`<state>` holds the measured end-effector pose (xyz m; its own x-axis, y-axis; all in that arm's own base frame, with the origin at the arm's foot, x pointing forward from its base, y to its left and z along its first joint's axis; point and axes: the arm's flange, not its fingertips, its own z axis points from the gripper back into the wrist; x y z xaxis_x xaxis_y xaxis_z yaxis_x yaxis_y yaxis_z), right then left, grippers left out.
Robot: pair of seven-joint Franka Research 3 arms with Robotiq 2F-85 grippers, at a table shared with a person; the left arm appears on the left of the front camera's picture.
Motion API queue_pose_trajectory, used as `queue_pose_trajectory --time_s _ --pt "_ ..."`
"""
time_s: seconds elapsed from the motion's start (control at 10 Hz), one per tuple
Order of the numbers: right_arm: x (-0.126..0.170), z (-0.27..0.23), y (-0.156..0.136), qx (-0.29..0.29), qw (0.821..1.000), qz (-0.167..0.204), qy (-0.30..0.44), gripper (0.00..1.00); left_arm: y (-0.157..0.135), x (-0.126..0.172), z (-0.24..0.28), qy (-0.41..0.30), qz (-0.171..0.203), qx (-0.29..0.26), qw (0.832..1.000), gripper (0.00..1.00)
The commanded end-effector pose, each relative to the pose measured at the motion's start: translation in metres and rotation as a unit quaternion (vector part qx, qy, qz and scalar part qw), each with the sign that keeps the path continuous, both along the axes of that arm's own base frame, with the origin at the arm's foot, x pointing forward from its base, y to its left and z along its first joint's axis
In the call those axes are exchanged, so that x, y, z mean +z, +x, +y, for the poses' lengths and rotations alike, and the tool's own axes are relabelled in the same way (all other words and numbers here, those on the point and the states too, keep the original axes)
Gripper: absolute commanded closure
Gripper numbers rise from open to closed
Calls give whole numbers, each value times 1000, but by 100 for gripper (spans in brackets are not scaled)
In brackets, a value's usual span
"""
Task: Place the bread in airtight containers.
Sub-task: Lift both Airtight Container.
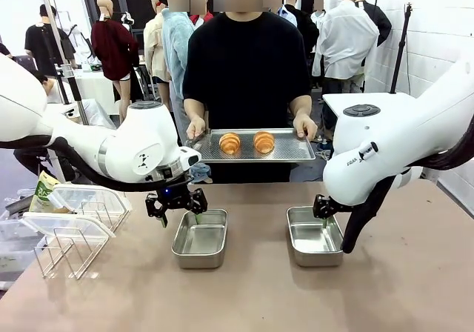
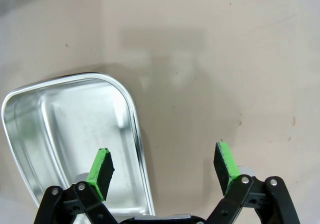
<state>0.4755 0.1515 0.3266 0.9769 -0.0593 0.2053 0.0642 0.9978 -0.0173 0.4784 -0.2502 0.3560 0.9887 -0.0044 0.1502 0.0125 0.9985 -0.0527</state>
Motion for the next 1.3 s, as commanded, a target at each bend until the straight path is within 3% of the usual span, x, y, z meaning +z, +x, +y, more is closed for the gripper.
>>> queue_pose_trajectory --time_s 0.0,0.4,1.2 --pt "-5 3 5 -10 1000 6 -2 0 -19 3 6 11 -24 -17 999 0" --pt "-16 8 12 -11 1000 18 -4 0 -9 -24 13 4 -30 -41 999 0" --pt "-17 8 9 -17 1000 20 -3 0 5 -38 -1 18 -13 -45 999 0"
